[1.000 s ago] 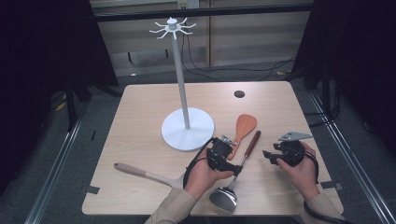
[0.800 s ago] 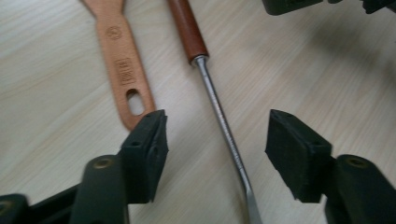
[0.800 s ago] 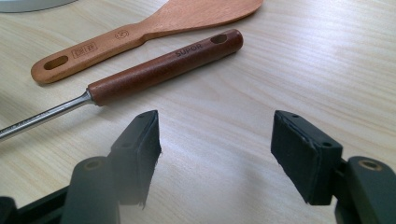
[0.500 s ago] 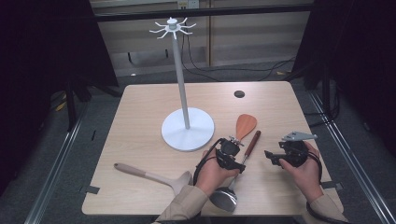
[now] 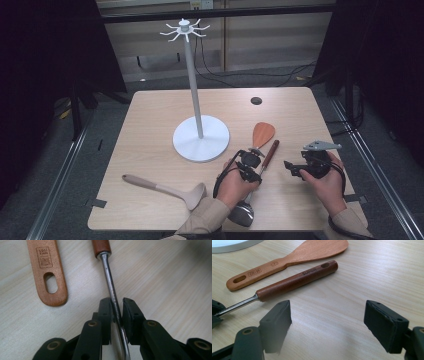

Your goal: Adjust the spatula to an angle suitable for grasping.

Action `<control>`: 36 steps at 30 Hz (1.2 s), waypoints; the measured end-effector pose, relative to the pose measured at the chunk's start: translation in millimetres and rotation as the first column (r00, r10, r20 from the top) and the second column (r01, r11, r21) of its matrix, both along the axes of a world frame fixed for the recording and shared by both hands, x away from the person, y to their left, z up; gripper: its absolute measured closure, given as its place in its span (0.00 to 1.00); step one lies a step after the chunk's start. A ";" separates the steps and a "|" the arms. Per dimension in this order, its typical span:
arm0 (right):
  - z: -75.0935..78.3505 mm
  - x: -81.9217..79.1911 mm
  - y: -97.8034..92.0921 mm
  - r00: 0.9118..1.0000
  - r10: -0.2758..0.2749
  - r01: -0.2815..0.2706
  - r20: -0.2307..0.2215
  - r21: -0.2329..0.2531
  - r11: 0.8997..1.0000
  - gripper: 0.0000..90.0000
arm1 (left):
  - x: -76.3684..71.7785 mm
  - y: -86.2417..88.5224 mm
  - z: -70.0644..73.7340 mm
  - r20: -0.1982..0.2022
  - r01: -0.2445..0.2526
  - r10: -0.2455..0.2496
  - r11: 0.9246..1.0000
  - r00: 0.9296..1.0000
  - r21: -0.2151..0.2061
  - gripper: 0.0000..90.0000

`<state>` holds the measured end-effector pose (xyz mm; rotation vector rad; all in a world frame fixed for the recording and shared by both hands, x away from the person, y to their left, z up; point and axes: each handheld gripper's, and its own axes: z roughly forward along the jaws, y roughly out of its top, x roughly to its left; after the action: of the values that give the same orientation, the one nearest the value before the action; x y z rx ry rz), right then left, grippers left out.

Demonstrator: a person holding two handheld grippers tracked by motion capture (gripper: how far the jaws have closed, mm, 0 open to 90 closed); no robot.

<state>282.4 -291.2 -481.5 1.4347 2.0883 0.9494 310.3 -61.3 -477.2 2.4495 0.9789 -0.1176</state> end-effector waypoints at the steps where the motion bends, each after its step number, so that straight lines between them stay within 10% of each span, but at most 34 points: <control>1: 0.1 0.1 -0.4 1.000 0.000 0.000 0.001 0.001 1.000 0.24 | -0.1 -0.8 0.4 -0.001 -0.005 0.005 1.000 1.000 0.003 0.87; 12: 0.0 0.9 -0.6 1.000 0.007 -0.007 0.010 0.005 1.000 0.23 | 0.5 -4.2 5.5 0.007 -0.074 0.074 0.996 0.997 0.052 0.94; 13: -0.4 1.0 -2.2 1.000 0.004 -0.004 0.012 0.006 1.000 0.23 | 2.6 -0.9 8.5 -0.040 -0.102 0.103 0.995 0.994 0.011 0.94; 21: 0.1 1.0 -6.7 1.000 -0.024 0.024 0.012 0.036 0.999 0.20 | 7.5 7.3 26.5 -0.015 -0.109 0.108 0.992 0.994 -0.056 0.94; 36: -1.6 2.2 -1.3 1.000 0.004 -0.005 0.019 0.045 0.999 0.11 | 6.5 33.2 66.2 0.137 -0.118 0.155 0.962 0.978 -0.246 0.94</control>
<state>284.6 -292.5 -483.0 1.4378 2.0700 1.0141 316.8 -28.1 -411.1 2.1333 1.0003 0.0035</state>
